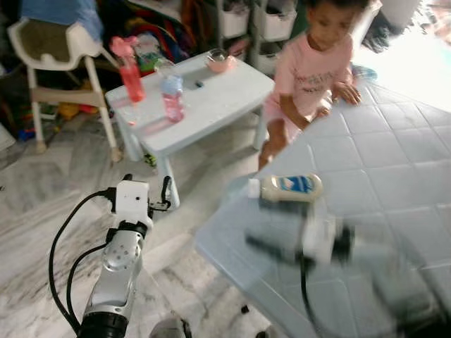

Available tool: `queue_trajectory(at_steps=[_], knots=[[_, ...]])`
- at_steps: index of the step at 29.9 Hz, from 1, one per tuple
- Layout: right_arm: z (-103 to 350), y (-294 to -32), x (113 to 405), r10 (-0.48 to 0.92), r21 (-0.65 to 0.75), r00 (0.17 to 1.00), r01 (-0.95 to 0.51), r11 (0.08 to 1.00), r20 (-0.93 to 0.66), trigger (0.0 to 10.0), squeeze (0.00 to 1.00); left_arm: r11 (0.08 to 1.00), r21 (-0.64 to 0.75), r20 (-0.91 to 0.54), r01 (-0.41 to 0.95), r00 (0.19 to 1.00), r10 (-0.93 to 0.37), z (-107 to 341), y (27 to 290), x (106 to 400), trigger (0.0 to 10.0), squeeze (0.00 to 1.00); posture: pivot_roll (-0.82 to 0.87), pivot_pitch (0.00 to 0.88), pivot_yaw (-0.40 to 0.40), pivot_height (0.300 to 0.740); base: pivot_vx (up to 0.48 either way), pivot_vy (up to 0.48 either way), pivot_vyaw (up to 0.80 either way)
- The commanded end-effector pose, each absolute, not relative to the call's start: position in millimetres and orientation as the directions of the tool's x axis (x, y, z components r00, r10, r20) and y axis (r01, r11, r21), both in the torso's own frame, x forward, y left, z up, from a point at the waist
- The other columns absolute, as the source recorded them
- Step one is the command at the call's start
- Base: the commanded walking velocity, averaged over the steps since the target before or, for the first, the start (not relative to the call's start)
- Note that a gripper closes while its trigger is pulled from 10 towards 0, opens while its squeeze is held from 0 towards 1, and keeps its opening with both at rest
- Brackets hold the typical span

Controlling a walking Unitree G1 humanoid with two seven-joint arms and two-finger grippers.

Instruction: Restocking fridge

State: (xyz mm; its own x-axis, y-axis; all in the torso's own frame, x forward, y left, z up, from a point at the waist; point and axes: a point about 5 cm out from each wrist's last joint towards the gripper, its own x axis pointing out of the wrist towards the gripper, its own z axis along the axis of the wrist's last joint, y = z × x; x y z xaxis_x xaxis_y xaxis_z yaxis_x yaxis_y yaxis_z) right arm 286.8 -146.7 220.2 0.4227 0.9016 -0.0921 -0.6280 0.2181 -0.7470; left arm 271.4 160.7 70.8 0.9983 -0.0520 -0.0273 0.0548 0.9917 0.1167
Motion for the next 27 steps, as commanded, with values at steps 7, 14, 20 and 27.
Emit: queue_trajectory(at_steps=[7,14,20,27], knots=[[238,-139,310,0.872,-0.733,0.477,-0.631,0.254,-0.109,10.0,1.00,0.992,0.123,-0.041,0.041,0.998,-0.037,70,165,269,10.0,0.00,0.00,0.051,0.049,0.740,0.000,0.000,0.00],[256,-145,341,0.654,-0.508,0.728,-0.492,0.707,0.206,10.0,0.00,0.991,0.126,-0.053,0.045,0.998,-0.039,68,165,271,10.0,0.00,-0.01,0.041,0.058,0.740,0.000,0.000,0.00],[259,-127,330,0.576,-0.438,0.715,-0.404,0.803,0.396,10.0,0.00,0.991,0.130,-0.023,0.029,0.999,-0.027,74,165,279,10.0,0.00,-0.01,0.021,0.063,0.740,0.000,0.000,0.00],[243,-122,329,0.361,-0.184,0.827,-0.312,0.932,0.430,10.0,0.00,0.990,0.139,-0.034,-0.032,0.999,0.037,73,169,282,10.0,0.00,0.00,0.000,0.061,0.740,0.000,0.000,0.00]])
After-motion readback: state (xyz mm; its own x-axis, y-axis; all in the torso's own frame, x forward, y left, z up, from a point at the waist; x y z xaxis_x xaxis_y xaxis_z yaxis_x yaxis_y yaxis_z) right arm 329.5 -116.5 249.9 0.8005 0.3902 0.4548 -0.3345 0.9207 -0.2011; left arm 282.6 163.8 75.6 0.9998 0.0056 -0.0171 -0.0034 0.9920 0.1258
